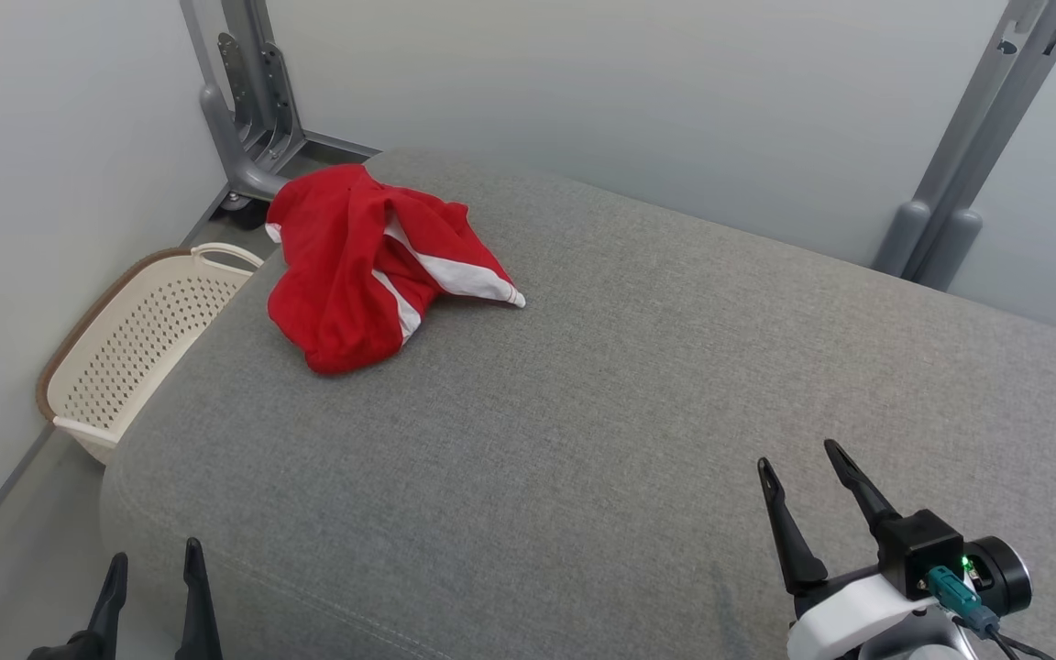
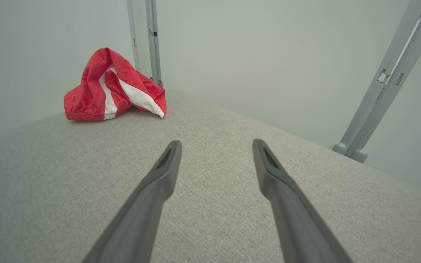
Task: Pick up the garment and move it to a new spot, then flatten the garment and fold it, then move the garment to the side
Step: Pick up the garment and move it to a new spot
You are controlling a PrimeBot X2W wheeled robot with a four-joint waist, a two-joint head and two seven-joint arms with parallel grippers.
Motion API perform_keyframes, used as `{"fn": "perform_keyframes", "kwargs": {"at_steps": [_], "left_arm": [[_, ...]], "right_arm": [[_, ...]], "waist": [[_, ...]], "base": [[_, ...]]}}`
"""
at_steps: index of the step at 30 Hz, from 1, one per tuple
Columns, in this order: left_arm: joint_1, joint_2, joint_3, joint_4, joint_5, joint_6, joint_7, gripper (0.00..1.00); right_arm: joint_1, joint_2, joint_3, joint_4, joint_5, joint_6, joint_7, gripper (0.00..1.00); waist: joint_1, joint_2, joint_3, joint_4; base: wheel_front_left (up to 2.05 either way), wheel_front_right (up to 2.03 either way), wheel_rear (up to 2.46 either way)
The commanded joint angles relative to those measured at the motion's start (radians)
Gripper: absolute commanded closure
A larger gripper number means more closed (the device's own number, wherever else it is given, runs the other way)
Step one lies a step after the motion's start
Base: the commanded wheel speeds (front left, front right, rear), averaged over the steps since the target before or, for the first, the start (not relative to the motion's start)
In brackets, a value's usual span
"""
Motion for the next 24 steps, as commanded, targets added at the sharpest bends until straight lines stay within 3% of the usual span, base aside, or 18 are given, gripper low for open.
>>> {"fn": "perform_keyframes", "kwargs": {"at_steps": [1, 7, 11, 20, 24], "left_arm": [[0.008, -0.005, 0.002, -0.008, 0.000, 0.004, -0.003, 0.00], [-0.055, -0.009, -0.024, -0.007, -0.024, -0.005, 0.001, 0.00], [-0.150, 0.007, -0.037, 0.003, -0.069, -0.011, 0.059, 0.00], [-0.501, 0.063, -0.072, 0.065, -0.241, -0.017, 0.308, 0.00], [-0.693, 0.127, -0.124, 0.134, -0.297, -0.019, 0.452, 0.00]], "right_arm": [[-0.005, -0.006, 0.000, 0.003, -0.003, -0.001, -0.003, 0.00], [0.021, -0.005, -0.021, -0.013, -0.001, -0.001, -0.003, 0.00], [0.003, -0.010, -0.035, -0.035, -0.021, -0.001, -0.003, 0.00], [-0.135, -0.075, -0.033, -0.084, -0.055, -0.001, -0.003, 0.00], [-0.200, -0.113, -0.054, -0.094, -0.066, -0.001, -0.003, 0.00]], "waist": [[0.0000, 0.0119, 0.003, 0.003], [0.0000, 0.0119, 0.011, 0.007], [0.0000, 0.0119, 0.071, 0.004], [0.0000, 0.0119, 0.321, -0.062], [0.0000, 0.0119, 0.434, -0.086]], "base": [[0.00, 0.00, 0.00], [0.00, 0.00, 0.00], [0.00, 0.00, 0.00], [0.00, 0.00, 0.00], [0.00, 0.00, 0.00]]}}
